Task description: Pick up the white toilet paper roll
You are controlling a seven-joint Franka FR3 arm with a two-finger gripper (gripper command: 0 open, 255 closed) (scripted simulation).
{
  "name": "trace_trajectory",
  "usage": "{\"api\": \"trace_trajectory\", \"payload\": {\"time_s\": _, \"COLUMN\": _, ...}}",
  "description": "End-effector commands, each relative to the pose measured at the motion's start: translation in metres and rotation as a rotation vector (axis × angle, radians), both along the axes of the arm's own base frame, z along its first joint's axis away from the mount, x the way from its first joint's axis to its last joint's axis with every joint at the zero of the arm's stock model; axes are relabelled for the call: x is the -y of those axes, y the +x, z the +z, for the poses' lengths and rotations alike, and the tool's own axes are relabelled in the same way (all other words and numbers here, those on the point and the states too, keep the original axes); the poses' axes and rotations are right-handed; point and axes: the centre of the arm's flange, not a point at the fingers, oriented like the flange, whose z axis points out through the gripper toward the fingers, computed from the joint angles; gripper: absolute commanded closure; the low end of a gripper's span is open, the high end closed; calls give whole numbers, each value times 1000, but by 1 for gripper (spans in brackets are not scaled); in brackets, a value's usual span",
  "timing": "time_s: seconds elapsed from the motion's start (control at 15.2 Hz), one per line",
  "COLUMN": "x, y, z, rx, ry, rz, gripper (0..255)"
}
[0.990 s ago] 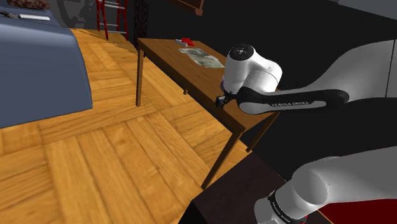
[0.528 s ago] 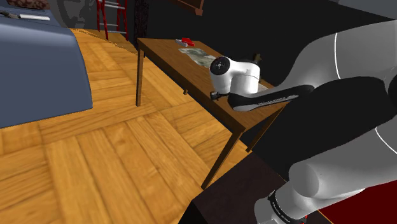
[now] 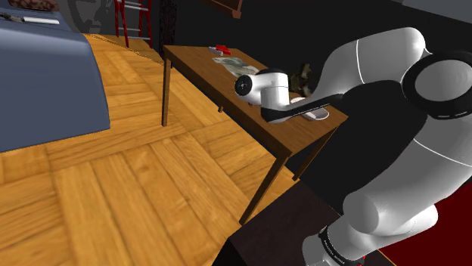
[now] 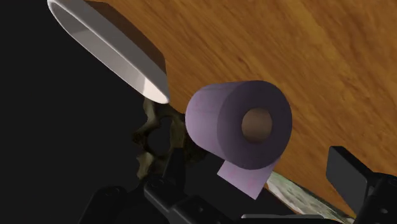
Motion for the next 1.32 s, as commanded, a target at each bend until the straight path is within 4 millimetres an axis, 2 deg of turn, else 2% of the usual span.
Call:
{"api": "trace_trajectory", "payload": {"time_s": 0.0, "x": 14, "y": 18, "z": -5, "rx": 53, "ry": -64, "rz": -32, "gripper": 0}}
{"api": "trace_trajectory", "payload": {"time_s": 0.4, "x": 57, "y": 66, "z": -3, "rx": 184, "ry": -228, "rz": -118, "gripper": 0}}
{"api": "trace_trajectory", "payload": {"time_s": 0.86, "x": 57, "y": 66, "z": -40, "rx": 184, "ry": -228, "rz": -118, "gripper": 0}}
{"api": "trace_trajectory", "payload": {"time_s": 0.99, "x": 57, "y": 66, "z": -43, "rx": 184, "ry": -228, "rz": -118, "gripper": 0}}
{"api": "trace_trajectory", "payload": {"time_s": 1.06, "x": 58, "y": 65, "z": -43, "rx": 184, "ry": -228, "rz": -118, "gripper": 255}}
{"api": "trace_trajectory", "payload": {"time_s": 1.25, "x": 57, "y": 66, "z": -42, "rx": 184, "ry": -228, "rz": -118, "gripper": 255}}
